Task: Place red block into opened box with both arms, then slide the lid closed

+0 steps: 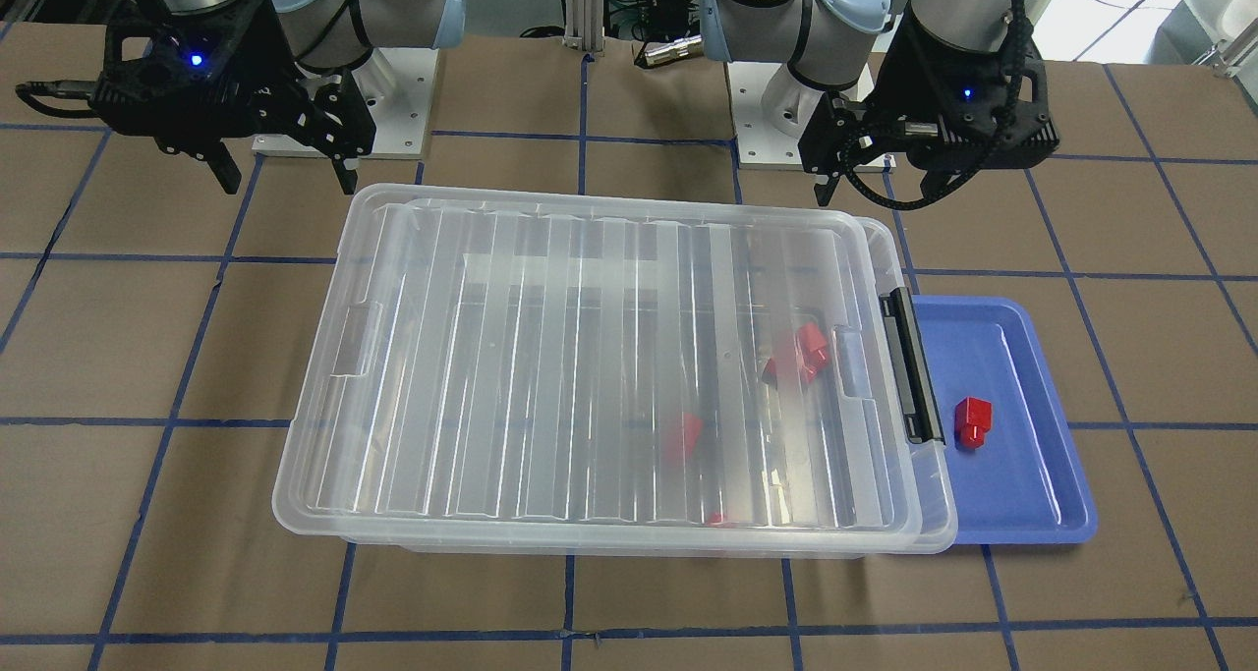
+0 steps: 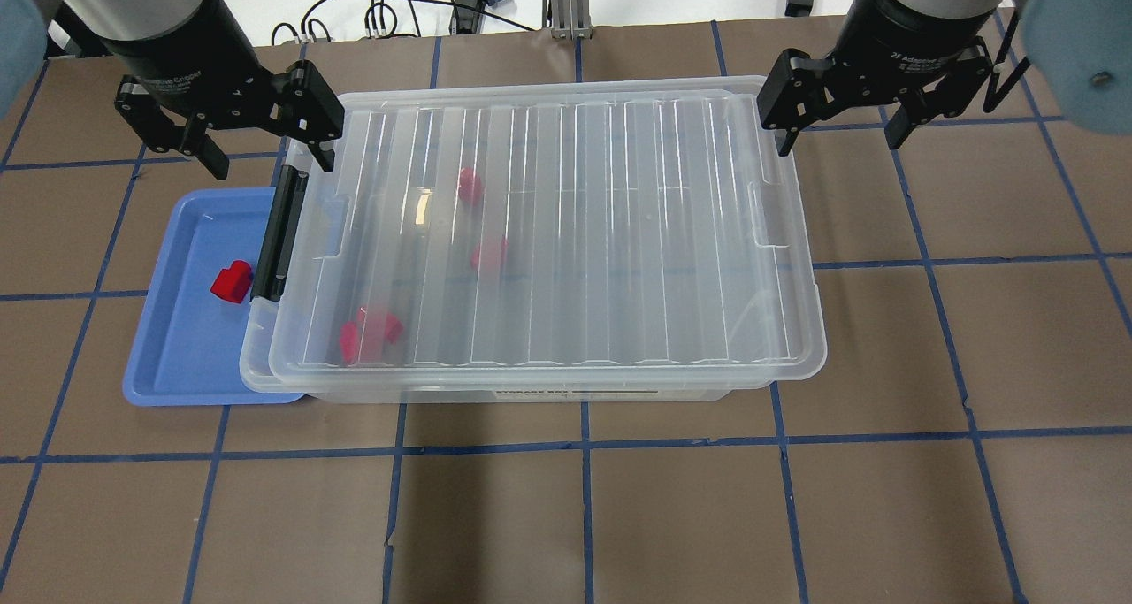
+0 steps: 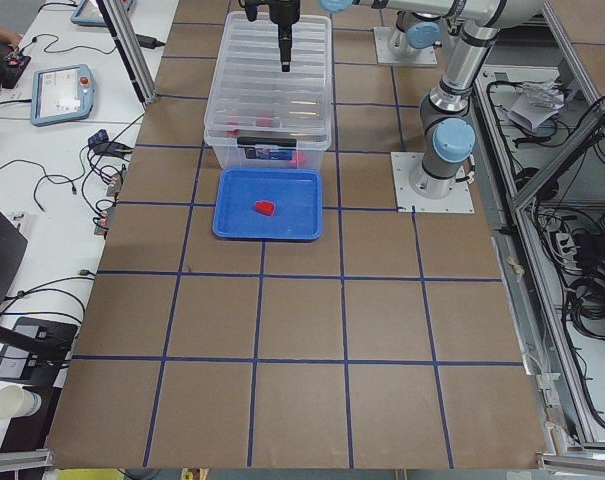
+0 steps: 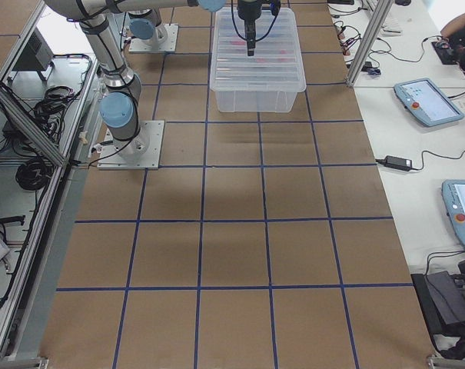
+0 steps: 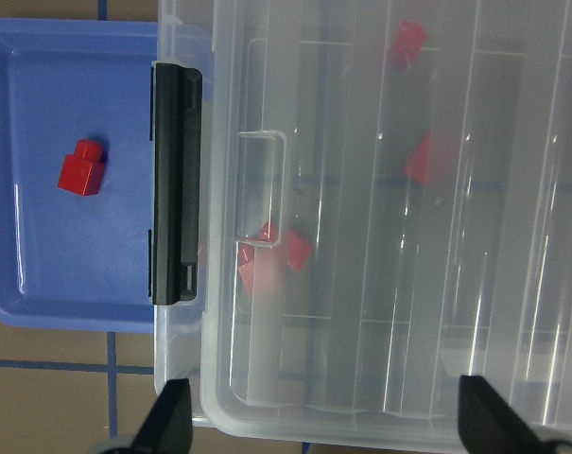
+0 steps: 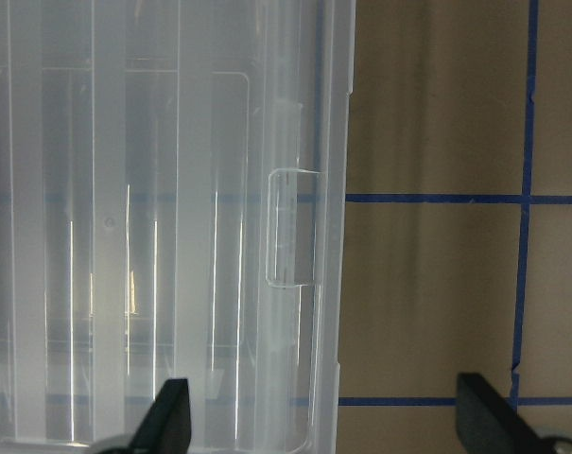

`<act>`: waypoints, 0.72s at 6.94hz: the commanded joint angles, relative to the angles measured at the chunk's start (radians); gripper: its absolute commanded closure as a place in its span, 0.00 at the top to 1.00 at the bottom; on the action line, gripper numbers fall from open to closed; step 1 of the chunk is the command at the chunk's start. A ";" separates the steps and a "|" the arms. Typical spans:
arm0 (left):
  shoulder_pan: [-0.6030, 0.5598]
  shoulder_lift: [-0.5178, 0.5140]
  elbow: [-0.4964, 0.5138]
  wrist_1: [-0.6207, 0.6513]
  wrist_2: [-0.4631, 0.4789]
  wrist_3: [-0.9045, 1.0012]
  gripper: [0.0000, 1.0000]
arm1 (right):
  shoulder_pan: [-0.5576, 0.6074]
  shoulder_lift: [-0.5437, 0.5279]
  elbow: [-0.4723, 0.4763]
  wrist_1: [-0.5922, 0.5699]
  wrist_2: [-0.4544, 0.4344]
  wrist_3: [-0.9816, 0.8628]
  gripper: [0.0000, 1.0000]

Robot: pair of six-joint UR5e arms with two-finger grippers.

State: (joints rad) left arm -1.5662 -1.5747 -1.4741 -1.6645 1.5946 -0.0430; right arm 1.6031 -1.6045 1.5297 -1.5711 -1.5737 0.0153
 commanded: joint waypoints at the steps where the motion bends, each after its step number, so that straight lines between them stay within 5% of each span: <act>1: 0.000 -0.002 0.000 0.000 0.001 0.000 1.00 | 0.000 0.000 0.001 0.000 0.000 0.000 1.00; 5: 0.000 -0.002 -0.002 -0.003 -0.001 0.000 1.00 | -0.017 0.000 0.010 0.000 0.000 -0.015 1.00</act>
State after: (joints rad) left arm -1.5662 -1.5779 -1.4752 -1.6662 1.5942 -0.0430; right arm 1.5963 -1.6040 1.5362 -1.5725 -1.5746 0.0070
